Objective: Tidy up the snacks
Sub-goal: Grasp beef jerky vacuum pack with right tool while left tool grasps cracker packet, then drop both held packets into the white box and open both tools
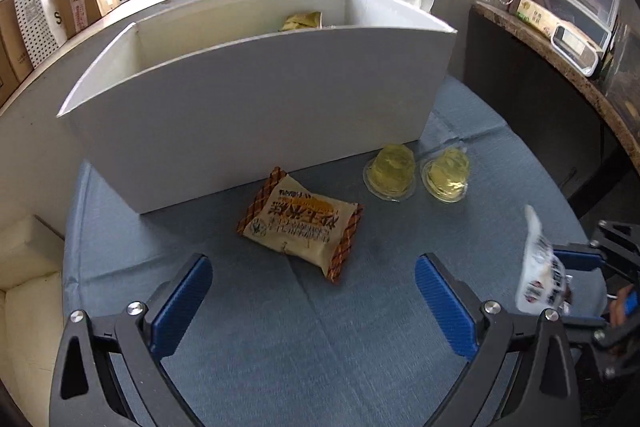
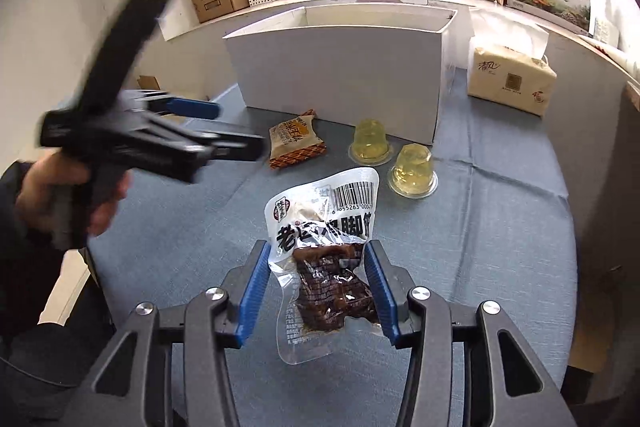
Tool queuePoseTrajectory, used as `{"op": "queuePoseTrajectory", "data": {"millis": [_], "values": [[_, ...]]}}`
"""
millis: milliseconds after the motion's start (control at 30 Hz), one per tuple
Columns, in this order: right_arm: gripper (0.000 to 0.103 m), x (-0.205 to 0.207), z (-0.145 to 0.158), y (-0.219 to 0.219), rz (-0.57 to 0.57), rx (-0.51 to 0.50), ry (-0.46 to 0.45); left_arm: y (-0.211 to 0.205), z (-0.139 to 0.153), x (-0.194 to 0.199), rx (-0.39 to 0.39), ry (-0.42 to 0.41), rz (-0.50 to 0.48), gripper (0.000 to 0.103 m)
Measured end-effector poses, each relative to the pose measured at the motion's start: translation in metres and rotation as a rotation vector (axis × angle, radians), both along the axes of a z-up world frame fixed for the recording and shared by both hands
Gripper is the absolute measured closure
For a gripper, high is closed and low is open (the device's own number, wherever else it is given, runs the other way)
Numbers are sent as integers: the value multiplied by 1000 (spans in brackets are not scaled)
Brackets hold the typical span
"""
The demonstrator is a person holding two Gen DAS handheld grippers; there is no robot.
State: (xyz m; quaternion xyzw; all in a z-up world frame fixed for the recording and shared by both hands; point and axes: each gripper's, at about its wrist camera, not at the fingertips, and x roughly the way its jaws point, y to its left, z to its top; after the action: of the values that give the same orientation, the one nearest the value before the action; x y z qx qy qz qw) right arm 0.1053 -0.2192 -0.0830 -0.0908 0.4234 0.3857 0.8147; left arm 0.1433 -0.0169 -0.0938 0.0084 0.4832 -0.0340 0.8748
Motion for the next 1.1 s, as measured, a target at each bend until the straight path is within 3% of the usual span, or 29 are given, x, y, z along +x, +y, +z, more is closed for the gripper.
{"op": "queuePoseTrajectory", "data": {"millis": [167, 200, 267, 300, 533, 867, 1100], "values": [[51, 1, 6, -15, -44, 51, 7, 1, -32, 40, 80, 62, -8, 0], [51, 1, 6, -17, -47, 56, 10, 2, -36, 43, 75, 72, -26, 0], [50, 1, 6, -22, -45, 69, 17, 8, -36, 46, 6, 67, -52, 15], [50, 2, 6, -23, -48, 71, 19, 10, -35, 46, 12, 67, -51, 19], [50, 5, 0, -20, -55, 88, 48, 10, -33, 37, -26, 63, -67, 23], [49, 3, 7, -16, -62, 131, 46, 17, 32, -22, -86, -101, -43, 23], [49, 15, 45, -7, -83, 196, -22, 36, 96, -75, -143, -271, 27, 23]]}}
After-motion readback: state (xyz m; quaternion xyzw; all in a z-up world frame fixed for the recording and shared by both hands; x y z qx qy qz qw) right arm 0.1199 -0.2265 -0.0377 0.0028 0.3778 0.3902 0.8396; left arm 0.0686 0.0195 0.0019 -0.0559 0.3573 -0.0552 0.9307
